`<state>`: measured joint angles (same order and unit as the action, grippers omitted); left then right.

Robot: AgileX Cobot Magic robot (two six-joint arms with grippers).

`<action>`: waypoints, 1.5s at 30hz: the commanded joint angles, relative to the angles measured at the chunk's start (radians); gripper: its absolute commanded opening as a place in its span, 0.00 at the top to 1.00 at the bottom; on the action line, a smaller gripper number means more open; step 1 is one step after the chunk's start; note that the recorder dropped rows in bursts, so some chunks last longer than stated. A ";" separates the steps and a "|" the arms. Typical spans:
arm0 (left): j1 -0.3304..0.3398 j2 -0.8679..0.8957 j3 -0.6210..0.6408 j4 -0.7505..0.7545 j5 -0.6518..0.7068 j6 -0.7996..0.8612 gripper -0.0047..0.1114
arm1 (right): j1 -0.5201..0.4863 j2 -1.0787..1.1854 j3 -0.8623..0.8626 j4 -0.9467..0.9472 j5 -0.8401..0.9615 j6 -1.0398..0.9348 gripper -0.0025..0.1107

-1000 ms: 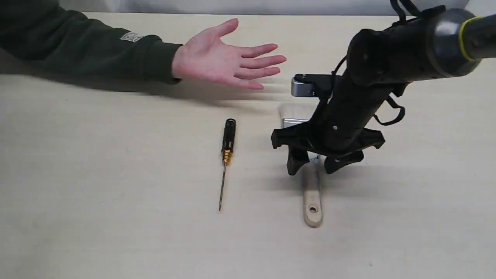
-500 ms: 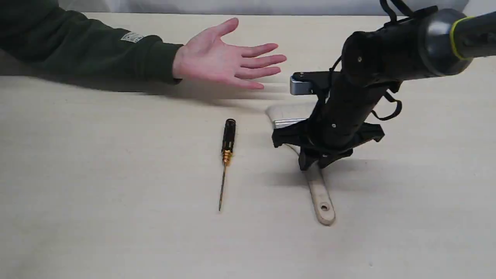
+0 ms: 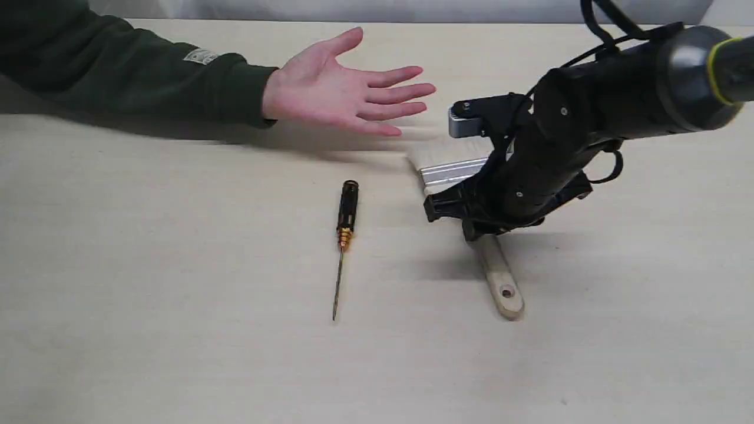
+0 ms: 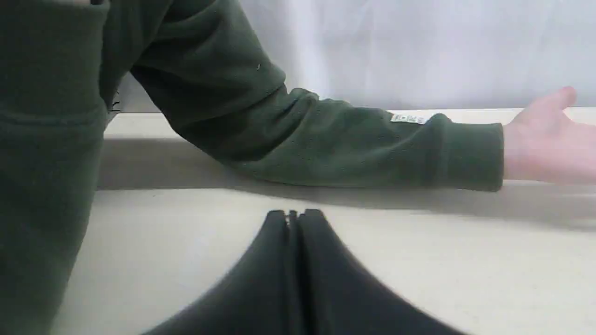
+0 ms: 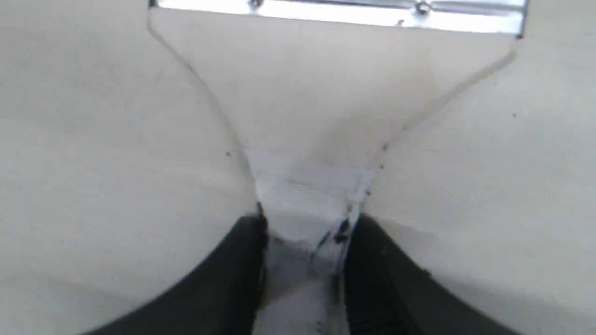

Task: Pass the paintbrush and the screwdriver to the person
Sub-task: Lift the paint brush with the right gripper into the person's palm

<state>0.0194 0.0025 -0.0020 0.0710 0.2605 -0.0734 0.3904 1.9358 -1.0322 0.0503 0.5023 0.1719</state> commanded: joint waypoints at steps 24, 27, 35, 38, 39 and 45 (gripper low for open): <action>-0.008 -0.002 0.002 -0.004 -0.011 -0.002 0.96 | -0.003 -0.403 -0.018 0.020 -0.117 -0.056 0.94; -0.008 -0.002 0.002 0.000 -0.011 -0.002 0.96 | -0.003 -0.346 -0.088 0.020 -0.111 -0.056 0.94; -0.008 -0.002 0.002 0.000 -0.011 -0.002 0.96 | 0.042 -0.147 -0.289 0.009 -0.097 -0.074 0.94; -0.008 -0.002 0.002 0.000 -0.011 -0.002 0.96 | 0.083 -0.066 -0.395 0.009 -0.071 -0.082 0.94; -0.008 -0.002 0.002 0.000 -0.011 -0.002 0.96 | 0.094 -0.035 -0.437 0.009 -0.053 -0.082 0.94; -0.008 -0.002 0.002 0.000 -0.011 -0.002 0.96 | 0.110 0.126 -0.651 0.013 0.081 -0.077 0.94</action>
<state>0.0194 0.0025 -0.0020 0.0710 0.2605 -0.0734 0.5007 2.0407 -1.6540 0.0661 0.5546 0.0969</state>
